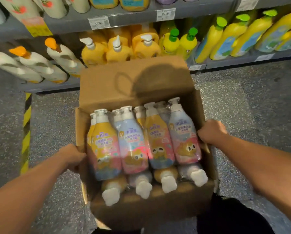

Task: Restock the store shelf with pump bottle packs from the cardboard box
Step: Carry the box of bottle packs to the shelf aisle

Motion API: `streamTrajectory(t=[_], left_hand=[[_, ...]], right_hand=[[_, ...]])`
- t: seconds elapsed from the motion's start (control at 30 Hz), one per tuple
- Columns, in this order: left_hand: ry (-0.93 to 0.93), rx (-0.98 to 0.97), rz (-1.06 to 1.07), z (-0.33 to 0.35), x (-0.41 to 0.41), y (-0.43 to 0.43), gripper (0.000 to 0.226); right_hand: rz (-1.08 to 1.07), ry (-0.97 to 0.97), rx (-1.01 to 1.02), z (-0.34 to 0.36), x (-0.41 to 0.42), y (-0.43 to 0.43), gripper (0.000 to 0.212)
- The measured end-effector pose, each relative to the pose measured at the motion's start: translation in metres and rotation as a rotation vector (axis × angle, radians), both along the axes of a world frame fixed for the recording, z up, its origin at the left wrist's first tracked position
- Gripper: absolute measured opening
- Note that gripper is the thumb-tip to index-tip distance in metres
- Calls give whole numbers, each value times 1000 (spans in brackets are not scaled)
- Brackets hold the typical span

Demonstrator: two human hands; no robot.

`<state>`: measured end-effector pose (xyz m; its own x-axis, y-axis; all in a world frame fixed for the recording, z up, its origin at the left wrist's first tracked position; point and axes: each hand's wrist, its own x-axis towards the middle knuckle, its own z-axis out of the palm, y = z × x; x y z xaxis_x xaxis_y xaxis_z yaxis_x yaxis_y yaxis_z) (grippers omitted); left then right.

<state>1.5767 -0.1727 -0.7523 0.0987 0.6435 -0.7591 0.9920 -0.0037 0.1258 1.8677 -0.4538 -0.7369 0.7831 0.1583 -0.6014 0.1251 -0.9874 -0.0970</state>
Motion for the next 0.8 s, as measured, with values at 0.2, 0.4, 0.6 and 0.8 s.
streamTrajectory(t=[0.2, 0.4, 0.6, 0.8], left_hand=[[-27, -38, 4, -73, 41, -16, 19], [-34, -22, -32, -151, 88, -17, 15], [-41, -39, 4, -216, 139, -32, 19], [-85, -54, 4, -265, 192, -62, 9]], right_hand=[[41, -21, -51, -78, 50, -4, 32], [-1, -36, -47, -167, 91, -16, 34], [-17, -41, -36, -237, 141, -30, 33], [24, -50, -46, -284, 199, -44, 34]])
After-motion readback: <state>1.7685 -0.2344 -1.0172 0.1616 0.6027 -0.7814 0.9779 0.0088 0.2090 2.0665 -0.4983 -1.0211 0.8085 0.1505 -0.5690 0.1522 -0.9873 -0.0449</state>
